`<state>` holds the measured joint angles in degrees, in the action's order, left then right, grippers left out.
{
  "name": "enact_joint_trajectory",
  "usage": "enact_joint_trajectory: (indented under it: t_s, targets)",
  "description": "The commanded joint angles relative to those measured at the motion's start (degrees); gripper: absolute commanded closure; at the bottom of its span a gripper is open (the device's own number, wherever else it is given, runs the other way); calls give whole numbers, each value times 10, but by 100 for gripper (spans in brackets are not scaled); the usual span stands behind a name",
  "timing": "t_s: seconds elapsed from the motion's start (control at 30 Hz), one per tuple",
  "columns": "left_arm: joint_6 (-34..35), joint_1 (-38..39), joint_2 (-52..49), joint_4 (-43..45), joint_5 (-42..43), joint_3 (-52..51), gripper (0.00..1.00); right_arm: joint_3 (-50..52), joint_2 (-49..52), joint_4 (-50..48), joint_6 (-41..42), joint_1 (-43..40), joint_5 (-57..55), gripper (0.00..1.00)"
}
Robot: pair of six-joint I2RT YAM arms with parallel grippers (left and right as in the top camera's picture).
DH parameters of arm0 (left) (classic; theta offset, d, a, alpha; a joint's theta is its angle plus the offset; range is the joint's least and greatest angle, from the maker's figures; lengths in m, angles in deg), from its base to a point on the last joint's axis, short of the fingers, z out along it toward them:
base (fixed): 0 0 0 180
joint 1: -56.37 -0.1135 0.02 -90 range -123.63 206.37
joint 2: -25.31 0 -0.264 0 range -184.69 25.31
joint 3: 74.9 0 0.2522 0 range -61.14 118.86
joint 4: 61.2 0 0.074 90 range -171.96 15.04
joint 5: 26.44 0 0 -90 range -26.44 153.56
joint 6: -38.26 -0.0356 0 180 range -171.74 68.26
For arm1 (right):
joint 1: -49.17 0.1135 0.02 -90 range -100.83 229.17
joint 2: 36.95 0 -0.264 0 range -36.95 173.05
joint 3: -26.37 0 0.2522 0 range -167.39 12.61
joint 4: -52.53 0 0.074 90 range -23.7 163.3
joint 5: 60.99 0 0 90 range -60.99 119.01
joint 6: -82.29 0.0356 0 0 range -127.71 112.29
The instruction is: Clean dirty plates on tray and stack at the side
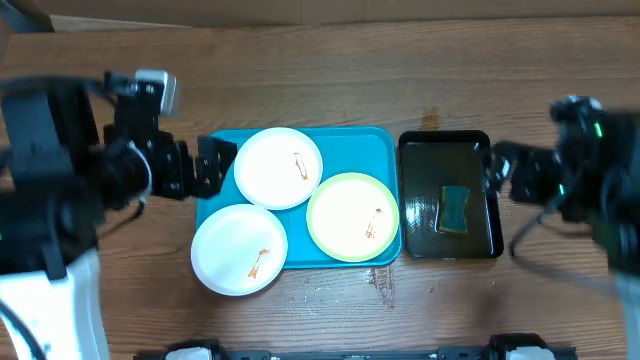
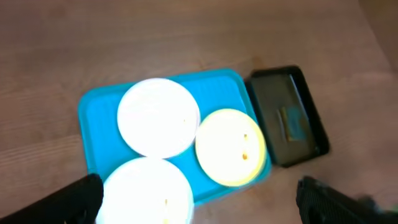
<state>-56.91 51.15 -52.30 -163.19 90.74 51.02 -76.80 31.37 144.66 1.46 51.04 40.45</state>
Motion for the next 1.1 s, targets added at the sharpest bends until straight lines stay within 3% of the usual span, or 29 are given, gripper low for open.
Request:
enact_joint_trajectory:
  t_s: [0.0, 0.1, 0.23, 0.3, 0.4, 0.53, 0.67, 0.7, 0.73, 0.77, 0.83, 1.07]
  targets:
    - [-26, 4, -60, -62, 47, 76, 0, -33, 67, 39, -7, -2, 56, 0]
    - [-21, 6, -81, -86, 41, 55, 0, -28, 113, 86, -6, -2, 36, 0]
    - [-21, 21, -82, -85, 38, -35, 0, 1, 148, 89, 10, -1, 32, 25]
    - [-13, 32, -82, -75, 38, -83, 0, 23, 152, 83, 13, 1, 32, 26]
    - [17, 55, -82, -35, 38, -162, 0, 68, 152, 63, 33, 2, 29, 24]
    - [29, 86, -82, 23, 49, -248, 0, 133, 153, 19, 35, 4, 26, 7]
    - [31, 100, -87, 75, 87, -299, 0, 200, 157, -47, 35, 4, 26, 4]
    - [45, 101, -90, 92, 86, -305, 2, 218, 161, -68, 35, 4, 25, 4]
    - [59, 103, -92, 105, 80, -310, 11, 233, 165, -85, 39, 4, 25, 4]
    - [80, 106, -93, 121, 68, -316, 20, 251, 172, -104, 59, 4, 11, 4]
    - [109, 113, -93, 138, 35, -328, 27, 276, 182, -126, 87, 4, -22, 5]
    - [214, 196, -93, 201, -131, -376, 26, 348, 208, -225, 91, 4, -54, 6]
